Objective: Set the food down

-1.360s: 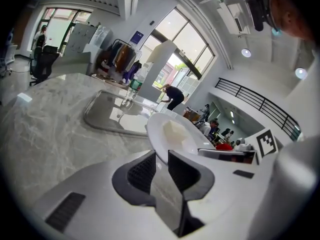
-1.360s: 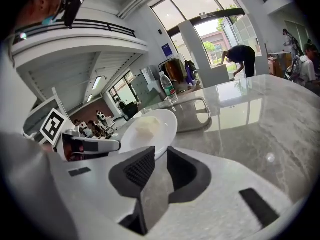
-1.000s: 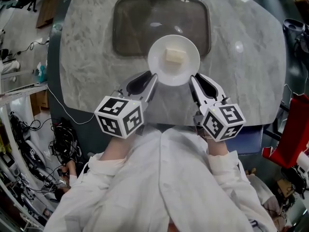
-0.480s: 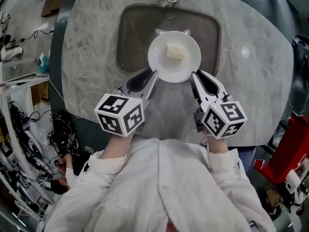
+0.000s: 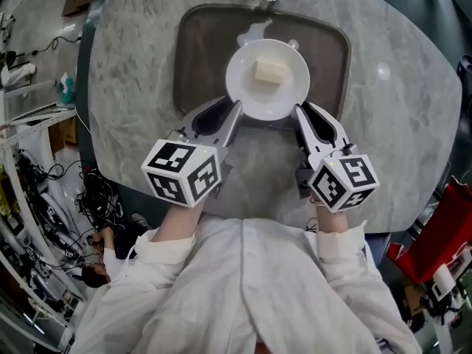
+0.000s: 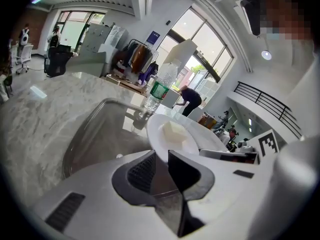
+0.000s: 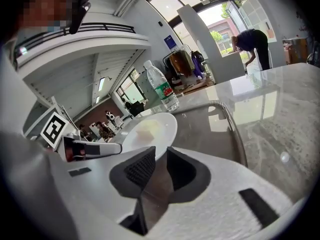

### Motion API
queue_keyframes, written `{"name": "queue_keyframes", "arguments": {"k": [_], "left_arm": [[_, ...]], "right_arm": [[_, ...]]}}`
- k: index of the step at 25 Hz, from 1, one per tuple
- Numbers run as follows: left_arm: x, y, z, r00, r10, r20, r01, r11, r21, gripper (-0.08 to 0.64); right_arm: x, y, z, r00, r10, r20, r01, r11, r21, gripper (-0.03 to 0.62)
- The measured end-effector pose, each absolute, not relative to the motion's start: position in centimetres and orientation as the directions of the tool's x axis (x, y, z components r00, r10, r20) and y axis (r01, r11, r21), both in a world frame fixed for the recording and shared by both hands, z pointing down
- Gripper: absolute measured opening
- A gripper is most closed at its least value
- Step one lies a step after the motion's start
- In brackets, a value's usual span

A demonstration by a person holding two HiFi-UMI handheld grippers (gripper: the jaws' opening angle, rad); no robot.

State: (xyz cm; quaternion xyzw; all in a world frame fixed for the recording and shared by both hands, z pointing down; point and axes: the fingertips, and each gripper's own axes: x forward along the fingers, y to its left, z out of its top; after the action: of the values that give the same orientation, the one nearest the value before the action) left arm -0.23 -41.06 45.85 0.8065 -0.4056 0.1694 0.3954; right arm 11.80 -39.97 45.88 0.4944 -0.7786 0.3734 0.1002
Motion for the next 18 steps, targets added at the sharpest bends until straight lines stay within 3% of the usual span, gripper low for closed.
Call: {"name": "queue_keyframes", "arguments": {"k": [18], "left_arm": [[-0.4, -43.0, 47.7, 0.592, -0.517, 0.618, -0.805, -0.344, 0.484, 0.083]], "right_arm": [[11.5, -41.9, 45.9, -0.501, -0.735, 0.458, -0.841, 0.289, -0.457, 0.064]]}}
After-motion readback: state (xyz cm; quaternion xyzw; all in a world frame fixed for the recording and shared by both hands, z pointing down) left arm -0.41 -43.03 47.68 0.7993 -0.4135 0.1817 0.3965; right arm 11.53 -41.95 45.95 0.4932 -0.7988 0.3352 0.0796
